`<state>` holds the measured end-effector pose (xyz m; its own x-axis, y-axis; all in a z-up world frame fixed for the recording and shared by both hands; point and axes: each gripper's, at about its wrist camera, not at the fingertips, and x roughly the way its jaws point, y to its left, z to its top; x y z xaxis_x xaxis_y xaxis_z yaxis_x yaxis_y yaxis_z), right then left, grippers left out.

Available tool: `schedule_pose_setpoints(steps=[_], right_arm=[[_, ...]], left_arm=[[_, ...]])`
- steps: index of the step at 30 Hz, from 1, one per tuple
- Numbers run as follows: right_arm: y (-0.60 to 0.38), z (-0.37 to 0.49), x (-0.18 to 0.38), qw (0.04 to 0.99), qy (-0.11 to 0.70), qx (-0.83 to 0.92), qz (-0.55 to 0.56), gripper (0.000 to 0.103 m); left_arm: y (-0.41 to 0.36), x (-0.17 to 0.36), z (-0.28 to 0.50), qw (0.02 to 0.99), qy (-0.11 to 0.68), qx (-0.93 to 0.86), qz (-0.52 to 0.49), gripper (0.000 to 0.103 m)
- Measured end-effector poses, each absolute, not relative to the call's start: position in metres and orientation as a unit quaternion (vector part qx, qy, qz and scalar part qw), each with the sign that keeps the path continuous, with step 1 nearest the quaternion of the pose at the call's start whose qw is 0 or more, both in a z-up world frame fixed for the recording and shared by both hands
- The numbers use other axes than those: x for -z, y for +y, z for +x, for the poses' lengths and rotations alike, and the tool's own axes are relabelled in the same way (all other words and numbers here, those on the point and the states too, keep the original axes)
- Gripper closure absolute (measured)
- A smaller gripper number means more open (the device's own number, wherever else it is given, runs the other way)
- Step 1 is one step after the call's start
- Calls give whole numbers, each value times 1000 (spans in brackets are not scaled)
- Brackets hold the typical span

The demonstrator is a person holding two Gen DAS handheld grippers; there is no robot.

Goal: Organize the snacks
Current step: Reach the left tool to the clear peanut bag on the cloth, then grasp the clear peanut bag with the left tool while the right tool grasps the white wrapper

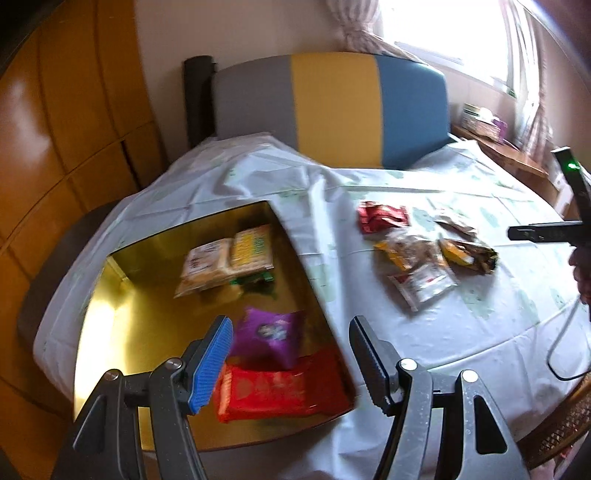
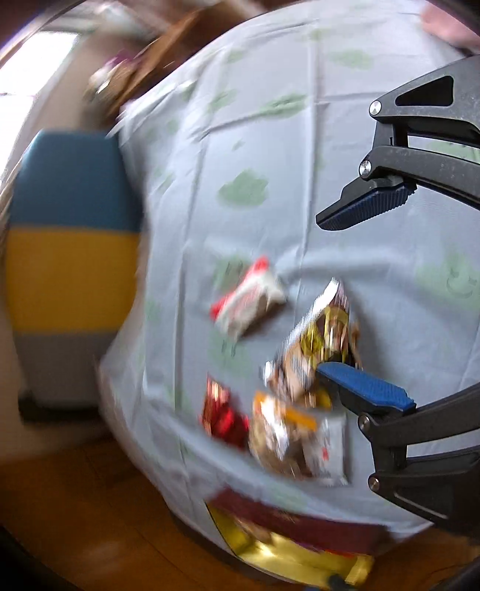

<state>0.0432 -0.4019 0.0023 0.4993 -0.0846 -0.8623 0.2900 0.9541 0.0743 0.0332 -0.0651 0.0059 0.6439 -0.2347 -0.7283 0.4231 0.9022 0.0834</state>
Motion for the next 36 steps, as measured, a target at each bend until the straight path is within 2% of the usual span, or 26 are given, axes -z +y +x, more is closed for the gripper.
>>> schedule_pose_setpoints(steps=[13, 19, 24, 32, 36], right_arm=[[-424, 38, -6, 852, 479, 125, 173, 23], [-424, 35, -13, 857, 466, 118, 187, 19], [-429, 34, -15, 856, 462, 116, 200, 19], [-429, 37, -18, 858, 457, 110, 205, 18], [-429, 37, -18, 860, 456, 114, 198, 18]], left_arm=[[-161, -1, 54, 845, 405, 295, 188, 36], [-207, 10, 84, 819, 414, 333, 216, 21], [-233, 31, 112, 801, 433, 342, 233, 20], [-255, 64, 146, 776, 470, 350, 232, 20], [-250, 67, 157, 778, 490, 351, 178, 34]])
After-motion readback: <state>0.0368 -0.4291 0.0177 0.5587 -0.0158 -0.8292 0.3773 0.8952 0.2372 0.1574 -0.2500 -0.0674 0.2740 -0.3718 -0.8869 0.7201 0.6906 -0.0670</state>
